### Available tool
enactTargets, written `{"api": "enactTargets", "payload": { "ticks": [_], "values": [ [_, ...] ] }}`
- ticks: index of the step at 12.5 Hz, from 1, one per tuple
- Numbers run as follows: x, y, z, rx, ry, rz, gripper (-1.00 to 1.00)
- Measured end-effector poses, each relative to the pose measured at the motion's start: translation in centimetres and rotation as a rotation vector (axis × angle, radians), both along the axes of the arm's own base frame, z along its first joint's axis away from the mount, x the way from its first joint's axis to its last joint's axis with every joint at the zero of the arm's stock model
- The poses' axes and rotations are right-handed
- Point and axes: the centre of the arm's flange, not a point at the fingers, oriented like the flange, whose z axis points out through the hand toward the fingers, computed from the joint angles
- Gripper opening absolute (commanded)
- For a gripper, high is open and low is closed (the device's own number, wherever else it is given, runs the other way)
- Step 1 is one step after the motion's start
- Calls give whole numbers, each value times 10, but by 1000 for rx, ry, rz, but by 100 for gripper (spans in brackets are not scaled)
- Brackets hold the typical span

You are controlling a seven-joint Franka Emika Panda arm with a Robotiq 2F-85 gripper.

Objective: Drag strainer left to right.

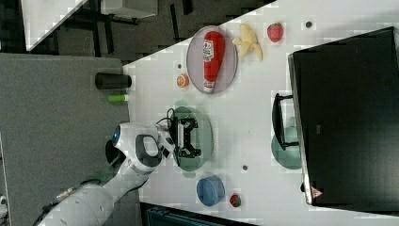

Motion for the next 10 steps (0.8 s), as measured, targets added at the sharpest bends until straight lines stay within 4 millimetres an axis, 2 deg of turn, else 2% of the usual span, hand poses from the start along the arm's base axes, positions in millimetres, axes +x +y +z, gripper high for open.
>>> {"api": "enactTargets", "payload": {
  "ticks": [3,10],
  "values": [
    [7,-32,0,5,-12,-61,100],
    [17,-115,-5,-39,18,-44,100]
  ]
}}
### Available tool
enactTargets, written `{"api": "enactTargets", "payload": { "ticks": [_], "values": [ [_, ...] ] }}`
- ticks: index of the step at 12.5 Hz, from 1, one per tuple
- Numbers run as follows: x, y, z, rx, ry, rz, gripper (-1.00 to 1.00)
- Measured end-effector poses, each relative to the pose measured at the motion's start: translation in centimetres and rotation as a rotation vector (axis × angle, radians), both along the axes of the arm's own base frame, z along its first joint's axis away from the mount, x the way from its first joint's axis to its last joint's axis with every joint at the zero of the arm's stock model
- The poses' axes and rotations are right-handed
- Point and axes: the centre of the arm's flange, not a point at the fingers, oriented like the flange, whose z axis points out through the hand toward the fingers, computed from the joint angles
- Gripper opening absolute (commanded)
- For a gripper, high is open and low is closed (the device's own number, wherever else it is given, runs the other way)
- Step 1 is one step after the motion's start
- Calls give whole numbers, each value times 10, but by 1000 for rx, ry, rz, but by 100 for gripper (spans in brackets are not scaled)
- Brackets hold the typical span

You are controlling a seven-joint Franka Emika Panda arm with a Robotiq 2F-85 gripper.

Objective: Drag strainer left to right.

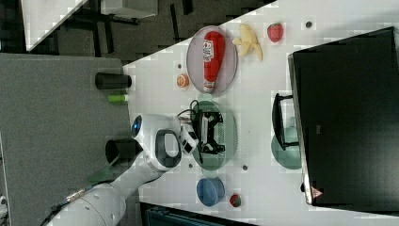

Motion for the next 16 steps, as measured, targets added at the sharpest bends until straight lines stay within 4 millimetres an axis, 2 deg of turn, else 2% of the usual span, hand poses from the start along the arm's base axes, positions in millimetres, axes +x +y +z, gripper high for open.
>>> {"api": "enactTargets", "payload": {
  "ticks": [10,13,16],
  "values": [
    [-1,-91,0,-28,-12,14,100],
    [-6,-109,-6,-32,19,5,100],
    [-5,-115,-3,-34,11,29,100]
  ]
}}
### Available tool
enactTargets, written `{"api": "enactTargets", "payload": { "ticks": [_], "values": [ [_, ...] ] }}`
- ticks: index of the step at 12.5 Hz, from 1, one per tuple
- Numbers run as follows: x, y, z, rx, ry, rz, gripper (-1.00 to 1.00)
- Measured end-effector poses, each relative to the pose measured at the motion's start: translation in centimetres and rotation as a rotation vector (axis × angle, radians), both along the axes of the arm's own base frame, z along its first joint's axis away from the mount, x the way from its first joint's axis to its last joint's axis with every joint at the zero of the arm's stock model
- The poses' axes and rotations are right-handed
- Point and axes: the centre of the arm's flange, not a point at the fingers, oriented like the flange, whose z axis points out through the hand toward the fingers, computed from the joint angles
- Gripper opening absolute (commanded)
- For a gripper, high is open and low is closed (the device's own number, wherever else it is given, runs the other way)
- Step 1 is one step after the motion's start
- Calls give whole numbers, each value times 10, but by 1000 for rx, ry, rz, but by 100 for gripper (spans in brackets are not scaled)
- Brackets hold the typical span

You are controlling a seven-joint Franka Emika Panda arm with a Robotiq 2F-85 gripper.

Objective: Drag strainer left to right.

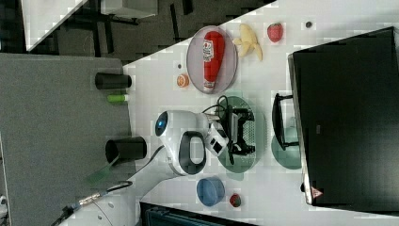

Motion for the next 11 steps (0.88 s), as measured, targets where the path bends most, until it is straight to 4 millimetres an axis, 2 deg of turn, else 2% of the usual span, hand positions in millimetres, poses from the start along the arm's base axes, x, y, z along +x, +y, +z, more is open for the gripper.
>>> {"api": "enactTargets", "payload": {
  "ticks": [2,3,5,7,8,11],
  "values": [
    [4,9,15,30,-19,63,100],
    [0,13,31,28,-5,124,100],
    [-3,26,87,57,-45,209,100],
    [-6,37,165,124,-71,253,100],
    [-11,41,210,148,-78,293,100],
    [-40,55,353,205,-168,479,100]
  ]
}}
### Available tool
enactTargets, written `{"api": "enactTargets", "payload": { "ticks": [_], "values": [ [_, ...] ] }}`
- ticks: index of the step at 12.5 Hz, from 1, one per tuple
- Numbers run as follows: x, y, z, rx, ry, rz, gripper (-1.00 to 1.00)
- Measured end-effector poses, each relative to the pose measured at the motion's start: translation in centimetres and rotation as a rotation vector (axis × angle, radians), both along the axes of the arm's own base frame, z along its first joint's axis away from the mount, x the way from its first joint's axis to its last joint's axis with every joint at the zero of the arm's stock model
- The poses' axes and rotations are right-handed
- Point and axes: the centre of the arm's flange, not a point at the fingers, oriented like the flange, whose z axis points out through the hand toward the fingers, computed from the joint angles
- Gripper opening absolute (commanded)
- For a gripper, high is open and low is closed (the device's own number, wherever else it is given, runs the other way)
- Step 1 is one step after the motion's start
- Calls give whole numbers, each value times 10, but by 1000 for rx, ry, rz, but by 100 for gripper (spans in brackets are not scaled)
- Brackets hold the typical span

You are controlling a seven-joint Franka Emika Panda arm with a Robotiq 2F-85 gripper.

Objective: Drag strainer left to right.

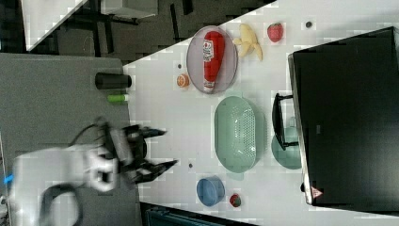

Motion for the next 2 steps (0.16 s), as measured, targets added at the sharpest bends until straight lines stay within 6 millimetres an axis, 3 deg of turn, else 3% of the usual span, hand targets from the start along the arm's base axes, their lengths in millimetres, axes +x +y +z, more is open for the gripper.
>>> {"api": "enactTargets", "payload": {
  "ticks": [2],
  "values": [
    [-28,-2,83,-18,-85,93,100]
  ]
}}
